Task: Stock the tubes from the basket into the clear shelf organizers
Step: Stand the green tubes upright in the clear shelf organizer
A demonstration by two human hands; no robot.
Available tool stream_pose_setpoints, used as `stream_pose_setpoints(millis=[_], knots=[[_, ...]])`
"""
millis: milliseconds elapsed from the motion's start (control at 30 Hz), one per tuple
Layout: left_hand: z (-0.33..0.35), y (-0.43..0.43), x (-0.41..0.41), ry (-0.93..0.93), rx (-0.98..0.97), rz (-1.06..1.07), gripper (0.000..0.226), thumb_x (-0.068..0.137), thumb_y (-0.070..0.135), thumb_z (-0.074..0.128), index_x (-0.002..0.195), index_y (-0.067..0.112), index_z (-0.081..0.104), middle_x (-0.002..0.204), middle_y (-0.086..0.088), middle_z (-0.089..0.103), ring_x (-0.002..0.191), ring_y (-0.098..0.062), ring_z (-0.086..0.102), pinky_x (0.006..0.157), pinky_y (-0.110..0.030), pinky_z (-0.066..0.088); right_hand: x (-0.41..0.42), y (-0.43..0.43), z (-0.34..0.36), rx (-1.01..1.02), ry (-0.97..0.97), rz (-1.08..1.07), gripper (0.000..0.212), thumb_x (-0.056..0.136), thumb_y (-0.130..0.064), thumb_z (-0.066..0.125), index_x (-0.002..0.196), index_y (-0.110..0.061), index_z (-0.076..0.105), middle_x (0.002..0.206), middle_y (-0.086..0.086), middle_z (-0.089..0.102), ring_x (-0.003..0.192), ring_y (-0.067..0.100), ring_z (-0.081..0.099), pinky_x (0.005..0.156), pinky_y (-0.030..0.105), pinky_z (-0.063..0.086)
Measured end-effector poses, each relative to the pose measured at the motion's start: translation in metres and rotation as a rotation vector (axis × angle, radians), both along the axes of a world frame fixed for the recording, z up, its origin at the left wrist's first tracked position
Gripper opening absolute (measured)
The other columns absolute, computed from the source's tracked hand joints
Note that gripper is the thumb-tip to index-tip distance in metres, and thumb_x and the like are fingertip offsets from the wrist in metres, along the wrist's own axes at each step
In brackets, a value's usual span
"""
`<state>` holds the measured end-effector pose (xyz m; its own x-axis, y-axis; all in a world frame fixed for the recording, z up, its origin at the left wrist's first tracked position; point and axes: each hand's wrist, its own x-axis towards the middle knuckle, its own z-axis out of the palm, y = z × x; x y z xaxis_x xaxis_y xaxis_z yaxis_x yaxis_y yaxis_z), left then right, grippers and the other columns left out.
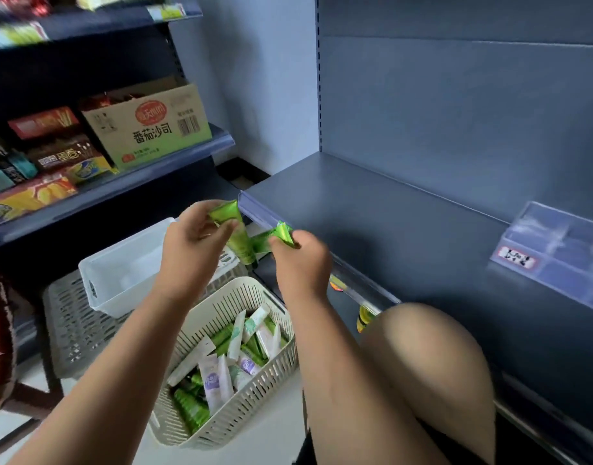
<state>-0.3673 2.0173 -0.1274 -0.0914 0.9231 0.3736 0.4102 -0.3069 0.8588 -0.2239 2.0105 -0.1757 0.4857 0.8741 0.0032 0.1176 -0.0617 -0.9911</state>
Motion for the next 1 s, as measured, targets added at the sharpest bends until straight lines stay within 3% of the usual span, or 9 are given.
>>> stream_pose_setpoints(millis=[200,333,367,433,533,667,867,933,1000], knots=[[0.063,-0.009,0.053,-0.101,0.152,-0.232,0.035,0.090,0.002,0.074,0.122,0.013,0.066,0.094,0.001,0.072,0.080,-0.003,0.066,0.081,-0.024,0.058,0.073,-0.031,0.067,0.119,-0.138,0.028,0.020,0.073,-0.028,0.065,0.073,-0.009,0.058,0.063,0.012,0.058,0.059,0.026,0.046,0.056,0.039,0.045],[0.093,-0.019,0.109,-0.097,0.233,-0.430,0.034,0.090,0.010,0.075,0.119,0.025,0.067,0.099,-0.015,0.071,0.089,-0.034,0.066,0.090,-0.051,0.057,0.158,-0.069,0.114,0.231,-0.253,-0.037,0.019,0.073,-0.027,0.069,0.080,-0.011,0.065,0.076,0.020,0.066,0.064,0.024,0.055,0.068,0.052,0.053],[0.099,-0.022,0.126,-0.096,0.248,-0.489,0.033,0.090,0.012,0.075,0.118,0.027,0.067,0.100,-0.015,0.071,0.088,-0.034,0.065,0.088,-0.050,0.057,0.178,-0.083,0.127,0.245,-0.288,-0.080,0.014,0.074,-0.026,0.071,0.081,-0.014,0.067,0.075,0.017,0.067,0.064,0.027,0.057,0.069,0.052,0.054],[0.110,-0.032,0.164,-0.076,0.280,-0.595,0.032,0.090,0.011,0.074,0.117,0.027,0.066,0.102,-0.006,0.071,0.086,-0.017,0.064,0.085,-0.034,0.055,0.218,-0.114,0.149,0.267,-0.387,-0.167,0.010,0.077,-0.023,0.074,0.085,-0.022,0.069,0.073,0.007,0.068,0.067,0.026,0.063,0.071,0.046,0.055],[0.121,-0.050,0.226,-0.026,0.345,-0.732,0.032,0.090,0.008,0.075,0.118,0.021,0.066,0.105,0.006,0.068,0.084,-0.008,0.062,0.081,-0.016,0.049,0.267,-0.161,0.169,0.292,-0.549,-0.256,0.020,0.080,-0.017,0.076,0.093,-0.029,0.069,0.073,0.002,0.066,0.068,0.017,0.063,0.074,0.040,0.054],[0.131,-0.082,0.303,-0.012,0.368,-0.951,0.033,0.087,0.004,0.076,0.114,0.021,0.067,0.106,0.003,0.068,0.086,-0.012,0.063,0.082,-0.026,0.055,0.320,-0.226,0.185,0.203,-0.833,-0.356,0.030,0.080,-0.019,0.078,0.108,-0.028,0.071,0.076,-0.004,0.065,0.072,0.011,0.063,0.079,0.031,0.054],[0.138,-0.143,0.395,-0.034,0.348,-1.162,0.030,0.087,0.000,0.075,0.111,0.015,0.067,0.106,-0.006,0.067,0.078,-0.024,0.062,0.080,-0.038,0.058,0.376,-0.311,0.198,0.009,-1.244,-0.344,0.031,0.081,-0.026,0.072,0.112,-0.022,0.070,0.082,-0.004,0.068,0.080,0.024,0.066,0.075,0.040,0.055],[0.141,-0.159,0.418,-0.021,0.334,-1.214,0.028,0.087,-0.002,0.074,0.109,0.013,0.066,0.106,-0.014,0.067,0.075,-0.026,0.062,0.075,-0.036,0.057,0.392,-0.334,0.199,-0.024,-1.292,-0.373,0.032,0.081,-0.028,0.070,0.112,-0.022,0.069,0.089,-0.001,0.070,0.080,0.024,0.066,0.076,0.039,0.055],[0.143,-0.174,0.439,-0.023,0.323,-1.259,0.028,0.086,-0.002,0.074,0.102,0.019,0.065,0.103,-0.013,0.068,0.075,-0.015,0.061,0.070,-0.027,0.054,0.405,-0.355,0.200,-0.044,-1.303,-0.419,0.031,0.081,-0.023,0.073,0.111,-0.018,0.071,0.094,0.000,0.072,0.079,0.022,0.066,0.076,0.033,0.053]])
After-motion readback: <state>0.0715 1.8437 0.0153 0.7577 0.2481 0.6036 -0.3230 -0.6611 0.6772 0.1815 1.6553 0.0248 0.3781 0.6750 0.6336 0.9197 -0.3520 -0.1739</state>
